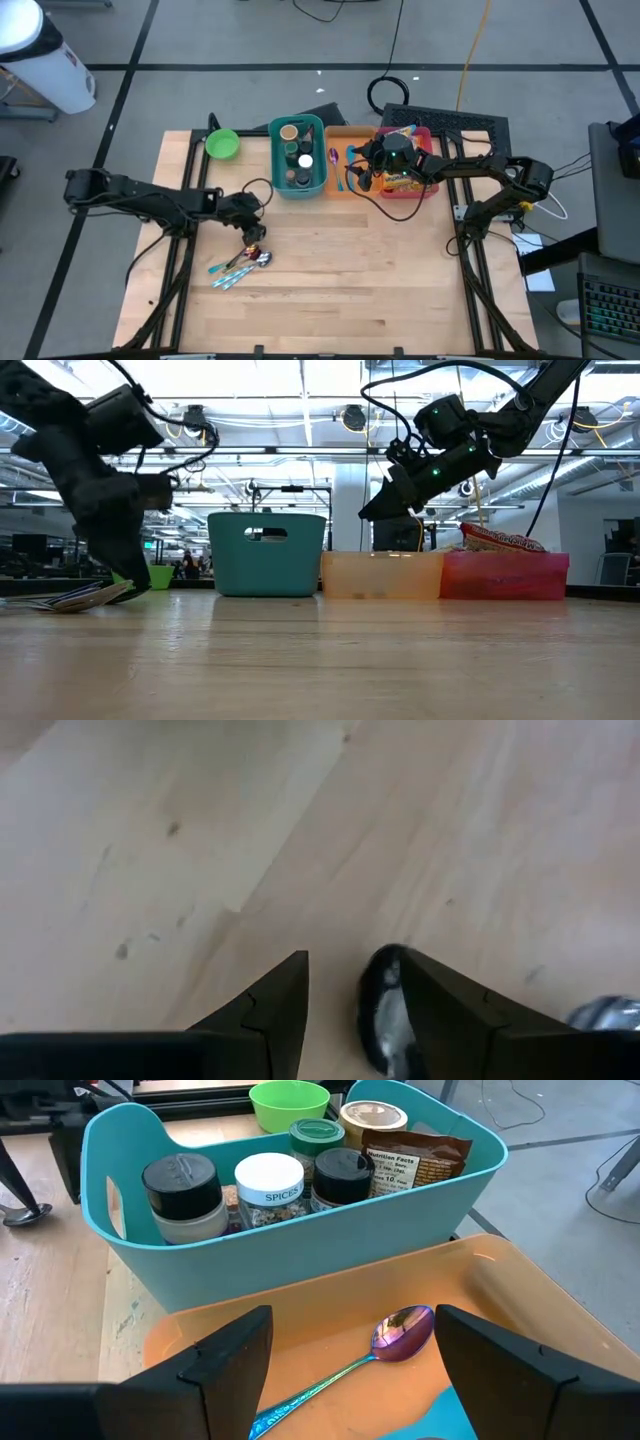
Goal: Pick & Place Food Item
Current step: Put the black spoon into the orange bin
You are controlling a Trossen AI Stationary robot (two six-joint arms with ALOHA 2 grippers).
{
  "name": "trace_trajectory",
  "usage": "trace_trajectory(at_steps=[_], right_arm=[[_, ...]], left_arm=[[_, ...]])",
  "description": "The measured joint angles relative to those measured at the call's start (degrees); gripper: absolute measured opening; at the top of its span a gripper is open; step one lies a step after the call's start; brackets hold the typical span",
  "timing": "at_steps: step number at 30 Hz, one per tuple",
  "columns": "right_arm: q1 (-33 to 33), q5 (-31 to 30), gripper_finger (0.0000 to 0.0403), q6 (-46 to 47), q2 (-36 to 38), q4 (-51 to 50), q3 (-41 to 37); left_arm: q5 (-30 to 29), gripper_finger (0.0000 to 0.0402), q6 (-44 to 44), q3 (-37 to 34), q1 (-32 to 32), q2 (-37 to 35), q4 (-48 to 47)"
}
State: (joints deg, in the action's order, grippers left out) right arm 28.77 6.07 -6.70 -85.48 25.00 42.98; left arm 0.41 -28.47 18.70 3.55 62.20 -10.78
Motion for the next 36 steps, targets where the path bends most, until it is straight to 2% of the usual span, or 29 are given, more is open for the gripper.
trace_trajectory(at_steps=[7,16,25,29,32,36], right_arm=[[0.0,0.0,0.027,0.0,0.0,0.0,0.0],[0.0,0.0,0.027,0.0,0.0,0.0,0.0],[0.0,0.0,0.027,-0.1,0.0,0.0,0.0],[0.0,0.0,0.027,-0.2,0.0,-0.1,0.0],[0.0,0.0,0.027,-0.1,0.0,-0.1,0.0],[0.0,0.0,0.027,-0.1,0.0,-0.1,0.0]], left_arm=[[0.7,0.0166,-0.1,0.2,0.0,4.9,0.5],[0.9,0.0162,2.6,0.1,-1.8,6.0,1.7],[-2.0,0.0067,0.7,0.1,-2.3,6.1,1.9],[-3.6,0.0045,-0.7,0.1,-2.3,6.0,2.1],[-4.5,0.0047,-3.0,0.0,-2.3,6.0,2.4],[-4.4,0.0082,-6.3,0.0,-1.6,5.9,2.3]])
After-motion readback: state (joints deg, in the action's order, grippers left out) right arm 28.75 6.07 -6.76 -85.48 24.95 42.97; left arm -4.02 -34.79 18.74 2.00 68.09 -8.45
